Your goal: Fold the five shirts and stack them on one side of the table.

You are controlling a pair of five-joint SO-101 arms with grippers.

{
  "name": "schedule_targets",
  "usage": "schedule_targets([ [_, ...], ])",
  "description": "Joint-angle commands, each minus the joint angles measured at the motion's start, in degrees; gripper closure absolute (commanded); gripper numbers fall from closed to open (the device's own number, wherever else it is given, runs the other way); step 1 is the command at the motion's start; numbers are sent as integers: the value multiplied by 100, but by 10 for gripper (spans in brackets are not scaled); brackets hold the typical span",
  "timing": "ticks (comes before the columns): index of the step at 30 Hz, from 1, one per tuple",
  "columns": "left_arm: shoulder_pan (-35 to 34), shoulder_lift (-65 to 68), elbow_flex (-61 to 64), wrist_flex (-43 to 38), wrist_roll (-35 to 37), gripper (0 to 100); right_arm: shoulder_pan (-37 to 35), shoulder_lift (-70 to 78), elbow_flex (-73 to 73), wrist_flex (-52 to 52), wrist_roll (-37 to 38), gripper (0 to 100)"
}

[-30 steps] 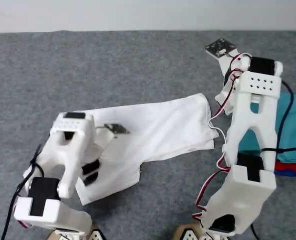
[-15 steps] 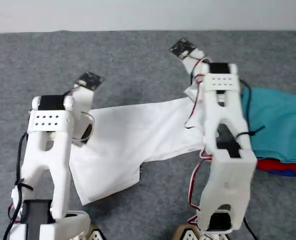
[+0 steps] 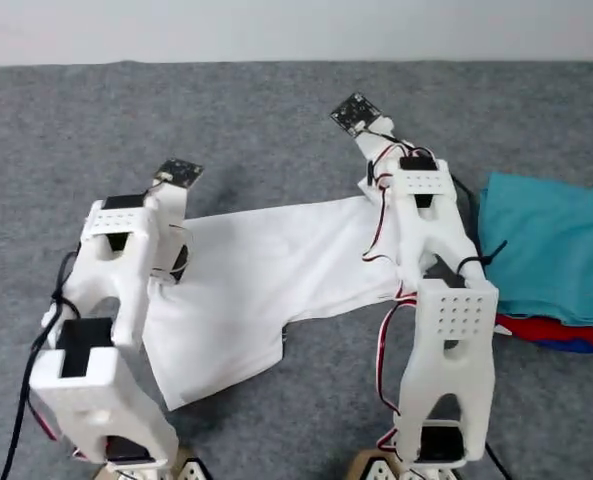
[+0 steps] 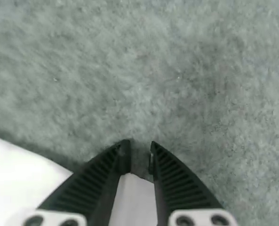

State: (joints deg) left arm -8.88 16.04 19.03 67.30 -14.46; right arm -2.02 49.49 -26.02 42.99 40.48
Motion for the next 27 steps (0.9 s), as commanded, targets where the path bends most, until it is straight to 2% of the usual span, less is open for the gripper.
schedule_targets([
  [1, -202, 0, -180, -70, 35, 993, 541, -154, -255, 391, -18, 913],
  [5, -343, -9, -233, 132, -62, 994, 567, -549, -255, 1042, -18, 913],
  [8, -352, -44, -541, 571, -44, 994, 497, -998, -255, 1367, -26, 913],
  [19, -316, -1635, -804, 1037, -26, 994, 145, -2290, -255, 2536, -44, 912],
  [27, -352, -1776, -822, 1829, -26, 994, -312, -2484, -255, 4418, -862, 912],
])
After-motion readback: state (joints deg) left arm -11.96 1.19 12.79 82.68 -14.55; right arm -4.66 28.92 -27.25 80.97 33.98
